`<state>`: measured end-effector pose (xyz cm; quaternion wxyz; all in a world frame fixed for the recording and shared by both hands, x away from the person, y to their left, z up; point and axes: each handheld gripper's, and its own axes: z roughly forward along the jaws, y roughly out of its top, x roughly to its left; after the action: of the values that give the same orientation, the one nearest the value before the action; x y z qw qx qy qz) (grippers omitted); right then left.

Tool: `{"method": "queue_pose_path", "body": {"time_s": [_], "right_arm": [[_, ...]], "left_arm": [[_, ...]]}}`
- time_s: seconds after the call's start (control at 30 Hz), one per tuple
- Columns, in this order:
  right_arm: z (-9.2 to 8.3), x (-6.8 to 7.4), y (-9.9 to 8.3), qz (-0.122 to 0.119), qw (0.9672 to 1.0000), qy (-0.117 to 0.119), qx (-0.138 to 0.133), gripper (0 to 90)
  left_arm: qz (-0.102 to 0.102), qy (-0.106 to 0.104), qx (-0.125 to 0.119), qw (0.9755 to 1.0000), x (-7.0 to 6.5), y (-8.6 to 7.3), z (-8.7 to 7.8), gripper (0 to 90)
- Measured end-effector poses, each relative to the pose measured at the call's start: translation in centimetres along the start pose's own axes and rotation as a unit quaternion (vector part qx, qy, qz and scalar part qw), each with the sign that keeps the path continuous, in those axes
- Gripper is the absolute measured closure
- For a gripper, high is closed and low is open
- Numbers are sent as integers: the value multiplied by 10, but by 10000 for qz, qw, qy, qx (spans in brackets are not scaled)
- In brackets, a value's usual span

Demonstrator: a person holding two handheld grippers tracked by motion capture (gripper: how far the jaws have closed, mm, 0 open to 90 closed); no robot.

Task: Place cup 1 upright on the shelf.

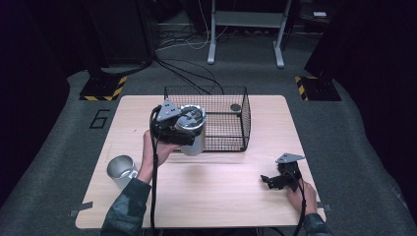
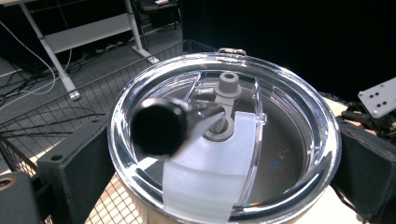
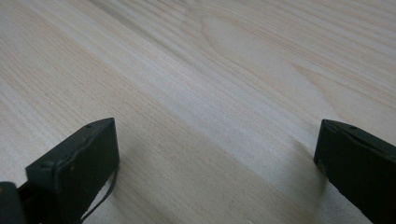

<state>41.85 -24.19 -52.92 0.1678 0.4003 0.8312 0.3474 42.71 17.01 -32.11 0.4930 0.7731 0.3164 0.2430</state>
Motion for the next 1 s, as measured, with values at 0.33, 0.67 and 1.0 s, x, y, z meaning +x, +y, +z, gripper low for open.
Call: {"method": "queue_pose_path", "body": {"time_s": [0.33,0.67,1.0], "right_arm": [[0,0,0,0,10000,3,5,0],[0,0,0,0,10000,3,3,0],[0,0,0,-12,10000,10,1,0]], "left_arm": [[-27,42,-3,10000,8,16,11,39],[-10,101,22,9999,15,30,24,39],[-11,140,32,9999,17,44,40,39]]}}
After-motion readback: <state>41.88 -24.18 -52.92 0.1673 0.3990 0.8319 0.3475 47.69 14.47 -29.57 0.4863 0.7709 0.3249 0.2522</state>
